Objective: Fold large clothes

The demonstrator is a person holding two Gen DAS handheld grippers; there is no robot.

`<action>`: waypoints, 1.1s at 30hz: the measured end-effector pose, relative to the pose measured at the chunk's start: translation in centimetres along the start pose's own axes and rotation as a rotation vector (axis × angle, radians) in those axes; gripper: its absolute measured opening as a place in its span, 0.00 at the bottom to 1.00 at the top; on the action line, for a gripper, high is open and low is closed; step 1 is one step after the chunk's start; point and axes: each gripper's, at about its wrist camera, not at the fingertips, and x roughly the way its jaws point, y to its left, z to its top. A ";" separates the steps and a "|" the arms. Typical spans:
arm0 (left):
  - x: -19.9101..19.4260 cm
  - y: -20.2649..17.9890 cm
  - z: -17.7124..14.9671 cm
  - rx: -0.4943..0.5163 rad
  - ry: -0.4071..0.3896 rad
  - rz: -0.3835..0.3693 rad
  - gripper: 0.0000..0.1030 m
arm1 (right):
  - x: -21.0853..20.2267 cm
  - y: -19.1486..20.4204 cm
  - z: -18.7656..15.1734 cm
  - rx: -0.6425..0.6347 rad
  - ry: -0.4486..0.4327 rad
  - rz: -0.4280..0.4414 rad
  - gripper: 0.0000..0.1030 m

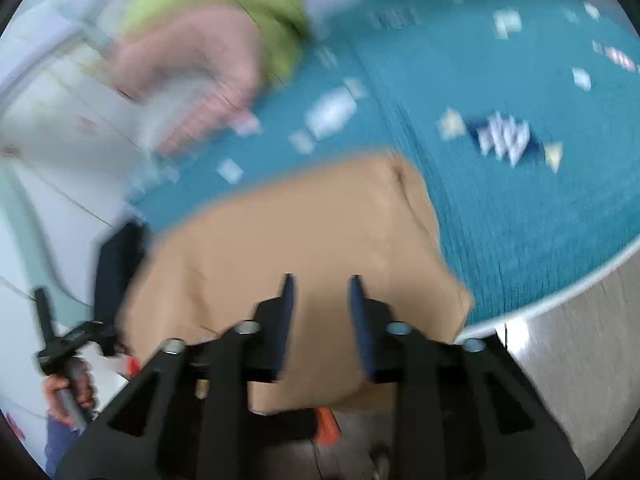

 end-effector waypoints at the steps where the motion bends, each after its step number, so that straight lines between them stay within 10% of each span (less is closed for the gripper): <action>1: 1.0 -0.4 -0.2 0.012 0.023 0.028 0.82 | 1.5 -0.7 -0.2 0.022 0.036 -0.049 0.11; 7: 4.3 1.4 -1.5 -0.052 0.095 0.067 0.86 | 1.6 -0.8 -0.1 0.043 0.026 -0.059 0.07; 12: 5.6 3.7 -1.7 -0.153 0.109 -0.027 0.87 | 0.1 6.4 0.4 -0.099 -0.050 0.139 0.08; 23: 9.4 4.1 -1.9 -0.186 0.228 -0.121 0.84 | 11.4 12.8 -0.2 -0.109 0.145 0.203 0.04; 27: 8.7 3.4 -1.7 -0.130 0.211 -0.170 0.35 | 10.4 12.3 -0.5 -0.038 0.174 0.258 0.04; 33: 4.8 1.1 -1.7 -0.083 0.090 -0.161 0.22 | 10.1 12.2 -5.0 -0.082 0.241 0.225 0.04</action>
